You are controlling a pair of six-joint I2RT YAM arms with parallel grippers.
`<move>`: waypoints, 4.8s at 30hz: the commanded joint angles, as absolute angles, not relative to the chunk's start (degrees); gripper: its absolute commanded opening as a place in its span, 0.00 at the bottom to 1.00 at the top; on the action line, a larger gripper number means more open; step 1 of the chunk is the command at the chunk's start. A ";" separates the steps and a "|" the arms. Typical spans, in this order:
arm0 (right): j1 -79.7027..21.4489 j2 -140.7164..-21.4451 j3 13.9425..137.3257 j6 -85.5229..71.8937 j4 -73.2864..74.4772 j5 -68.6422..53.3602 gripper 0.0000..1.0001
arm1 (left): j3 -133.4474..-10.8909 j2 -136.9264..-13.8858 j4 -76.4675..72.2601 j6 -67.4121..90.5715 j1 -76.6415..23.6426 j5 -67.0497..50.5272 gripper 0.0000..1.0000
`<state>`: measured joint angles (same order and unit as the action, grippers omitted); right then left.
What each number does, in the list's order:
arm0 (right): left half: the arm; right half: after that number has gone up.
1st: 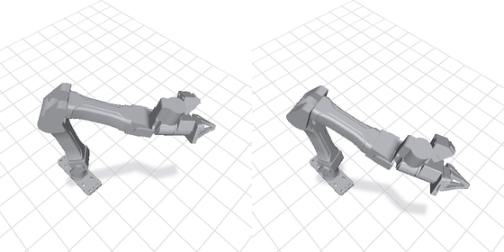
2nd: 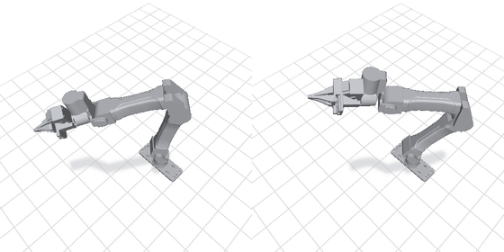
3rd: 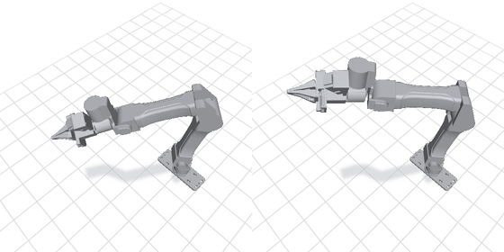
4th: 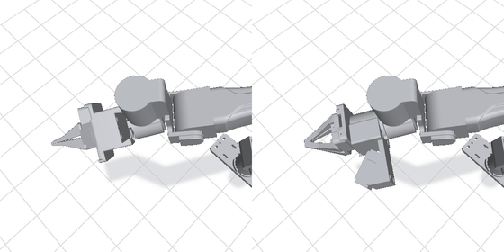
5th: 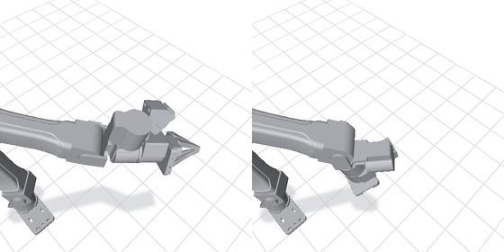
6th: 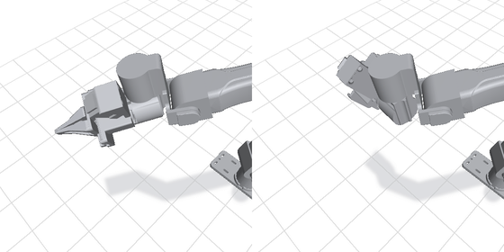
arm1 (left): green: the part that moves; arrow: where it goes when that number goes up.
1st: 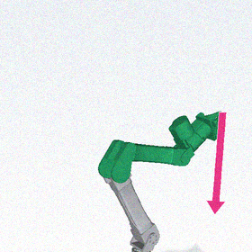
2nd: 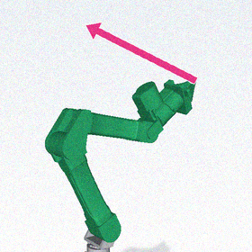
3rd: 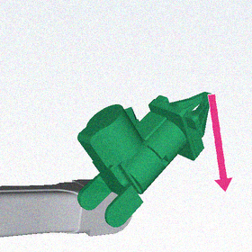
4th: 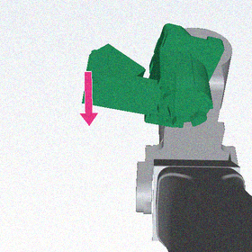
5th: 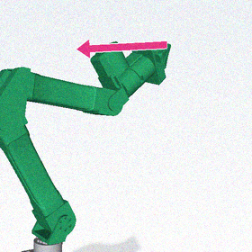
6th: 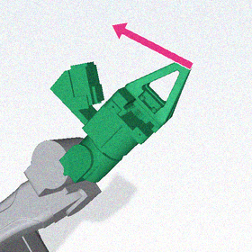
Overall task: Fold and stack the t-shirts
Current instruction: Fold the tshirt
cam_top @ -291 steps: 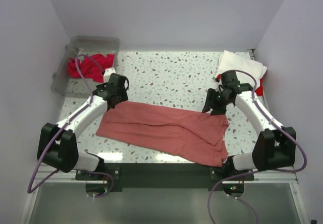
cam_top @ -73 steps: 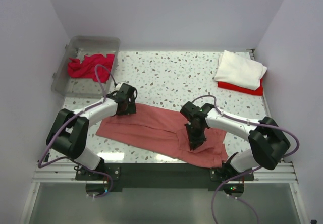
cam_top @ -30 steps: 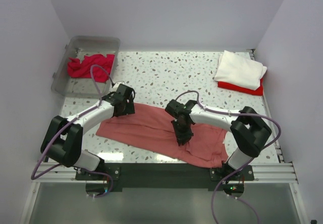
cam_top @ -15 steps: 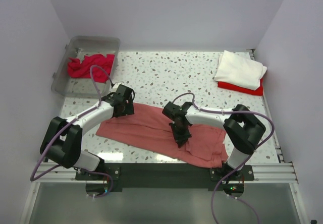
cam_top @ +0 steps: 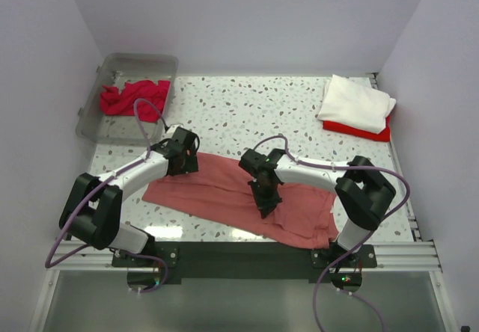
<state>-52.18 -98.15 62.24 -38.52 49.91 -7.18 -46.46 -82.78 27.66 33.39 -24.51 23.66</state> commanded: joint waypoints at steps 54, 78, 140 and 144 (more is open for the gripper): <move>-19.60 -107.47 67.65 -33.14 43.15 3.78 0.73 | -34.01 -80.95 28.29 43.06 -25.31 22.23 0.87; -19.16 -120.34 106.48 -30.15 48.08 1.41 0.83 | -43.76 -69.15 39.91 47.82 -34.10 21.89 0.93; -24.70 -118.38 99.67 -28.30 45.17 -0.62 0.92 | -50.45 -87.26 18.81 32.26 -46.84 -8.96 0.98; -24.79 -121.97 100.02 -29.44 46.66 1.49 0.92 | -52.20 -91.57 20.47 32.61 -47.46 -8.88 0.98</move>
